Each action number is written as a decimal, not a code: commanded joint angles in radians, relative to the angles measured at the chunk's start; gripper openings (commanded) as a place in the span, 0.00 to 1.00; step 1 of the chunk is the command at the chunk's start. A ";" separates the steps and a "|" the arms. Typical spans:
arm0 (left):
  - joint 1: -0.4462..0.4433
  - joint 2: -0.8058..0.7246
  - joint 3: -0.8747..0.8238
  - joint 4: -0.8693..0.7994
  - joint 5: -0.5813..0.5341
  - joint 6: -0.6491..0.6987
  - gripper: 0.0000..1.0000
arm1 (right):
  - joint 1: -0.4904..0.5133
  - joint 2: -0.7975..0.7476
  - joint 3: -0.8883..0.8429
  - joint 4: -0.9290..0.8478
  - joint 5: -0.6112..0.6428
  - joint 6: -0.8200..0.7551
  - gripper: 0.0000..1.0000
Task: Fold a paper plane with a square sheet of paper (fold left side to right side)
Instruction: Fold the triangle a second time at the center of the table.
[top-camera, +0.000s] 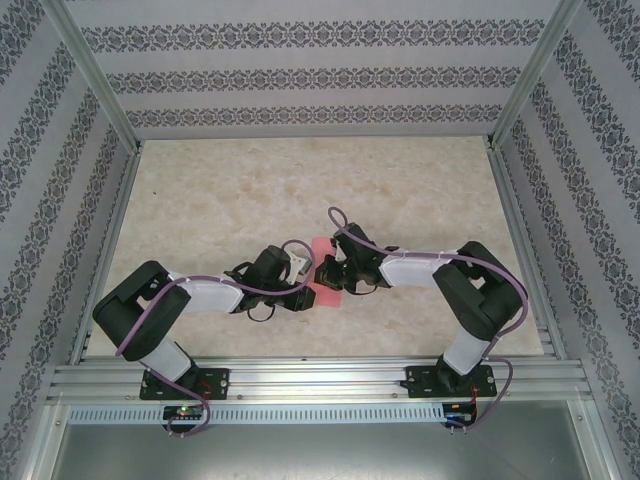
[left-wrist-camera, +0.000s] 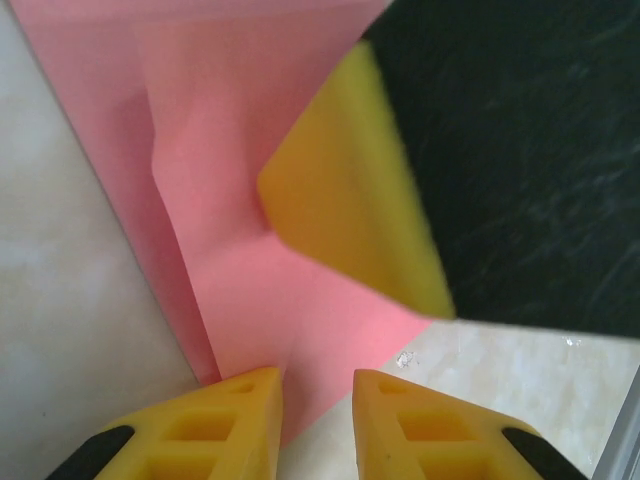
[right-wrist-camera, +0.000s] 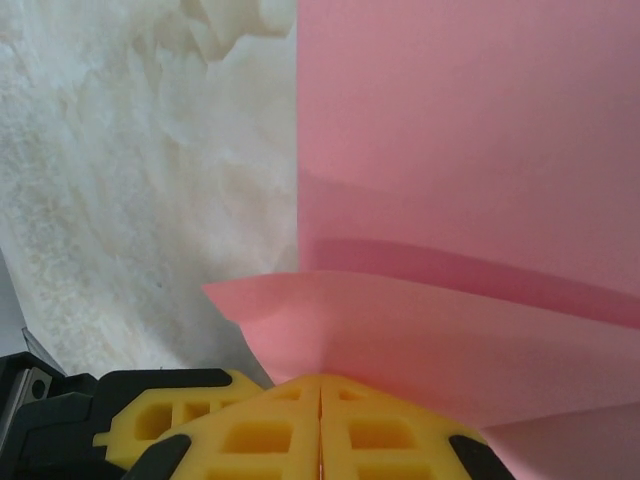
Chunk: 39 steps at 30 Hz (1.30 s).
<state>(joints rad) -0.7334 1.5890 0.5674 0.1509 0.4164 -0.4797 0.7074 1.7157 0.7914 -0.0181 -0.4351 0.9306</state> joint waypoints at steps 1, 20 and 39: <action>0.006 0.004 -0.030 -0.009 -0.024 0.021 0.27 | 0.018 0.028 -0.008 0.051 -0.027 0.045 0.08; 0.003 0.025 -0.054 -0.022 -0.057 0.028 0.26 | 0.012 0.083 0.034 -0.123 0.120 -0.062 0.08; -0.012 0.026 -0.083 0.019 -0.058 0.008 0.26 | -0.100 0.013 0.006 -0.140 0.130 -0.153 0.09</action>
<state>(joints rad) -0.7361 1.5841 0.5289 0.2192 0.4065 -0.4767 0.6056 1.7359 0.8177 -0.1219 -0.3527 0.8082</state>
